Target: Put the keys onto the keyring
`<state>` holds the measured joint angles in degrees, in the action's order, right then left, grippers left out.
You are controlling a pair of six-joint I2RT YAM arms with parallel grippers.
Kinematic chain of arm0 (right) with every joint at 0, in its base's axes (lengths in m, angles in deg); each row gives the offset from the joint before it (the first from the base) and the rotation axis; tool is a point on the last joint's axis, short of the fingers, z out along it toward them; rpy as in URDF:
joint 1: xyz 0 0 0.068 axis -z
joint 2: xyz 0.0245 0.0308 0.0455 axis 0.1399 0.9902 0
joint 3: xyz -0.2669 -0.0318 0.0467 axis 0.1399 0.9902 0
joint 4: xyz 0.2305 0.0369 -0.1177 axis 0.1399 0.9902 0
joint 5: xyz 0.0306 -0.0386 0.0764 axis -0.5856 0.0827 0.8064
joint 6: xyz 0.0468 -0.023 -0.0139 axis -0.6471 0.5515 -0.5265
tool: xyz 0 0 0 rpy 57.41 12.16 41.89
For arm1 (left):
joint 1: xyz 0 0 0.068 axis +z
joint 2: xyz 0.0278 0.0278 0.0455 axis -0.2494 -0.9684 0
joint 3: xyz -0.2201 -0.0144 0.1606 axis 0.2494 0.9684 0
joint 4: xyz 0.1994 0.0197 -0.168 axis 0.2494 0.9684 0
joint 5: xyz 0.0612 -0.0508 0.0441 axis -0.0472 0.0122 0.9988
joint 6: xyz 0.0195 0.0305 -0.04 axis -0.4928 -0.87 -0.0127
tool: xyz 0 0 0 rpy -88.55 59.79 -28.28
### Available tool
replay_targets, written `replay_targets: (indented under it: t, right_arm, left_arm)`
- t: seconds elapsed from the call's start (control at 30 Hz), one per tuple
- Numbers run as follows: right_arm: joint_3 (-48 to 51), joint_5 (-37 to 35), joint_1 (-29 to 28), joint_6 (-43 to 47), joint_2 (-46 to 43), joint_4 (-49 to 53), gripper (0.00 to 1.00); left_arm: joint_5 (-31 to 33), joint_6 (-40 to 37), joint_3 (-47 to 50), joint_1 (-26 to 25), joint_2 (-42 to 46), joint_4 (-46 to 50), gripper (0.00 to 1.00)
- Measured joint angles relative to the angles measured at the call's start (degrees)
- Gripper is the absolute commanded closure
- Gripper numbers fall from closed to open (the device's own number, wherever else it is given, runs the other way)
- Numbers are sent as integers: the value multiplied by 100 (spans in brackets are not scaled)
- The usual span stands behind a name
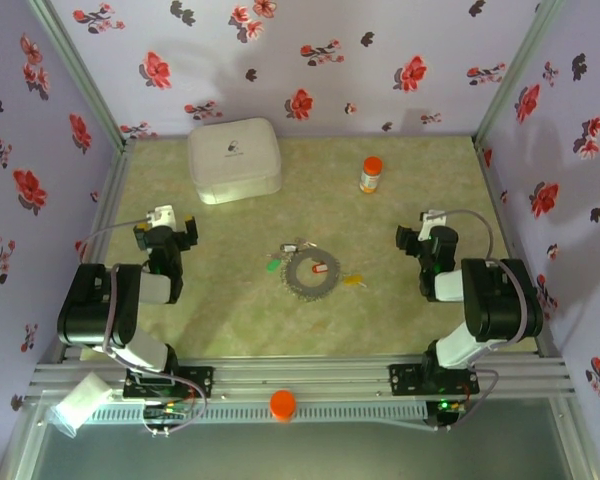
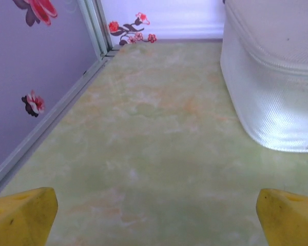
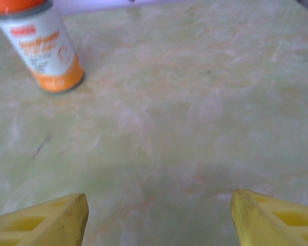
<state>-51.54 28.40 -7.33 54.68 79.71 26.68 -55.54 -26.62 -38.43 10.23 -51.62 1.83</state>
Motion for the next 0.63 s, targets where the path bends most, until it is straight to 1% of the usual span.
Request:
replay_targets:
  t: [0.13,0.4,0.47,0.53,0.6,0.63]
  right_arm:
    - [-103,-22,153,-133,0,-13,24]
    - [-103,-22,155,-225,0,7,22]
    - [-103,-22,155,-227,0,7,19]
    - [-105,-22,155,-238,0,9,16]
    - [-105,-22,155,-256,0,7,10]
    - [-105,-24,155,-280,0,9,1]
  left_arm:
    - [-4,0,0,0,0,107,0]
    - [-13,2,-4,7,0,179,0]
    - [-186,42,-39,103,0,291,0]
    - [-293,68,-70,227,0,358,0]
    - [-356,90,-79,291,0,398,0]
    - [-387,96,-81,295,0,413,0]
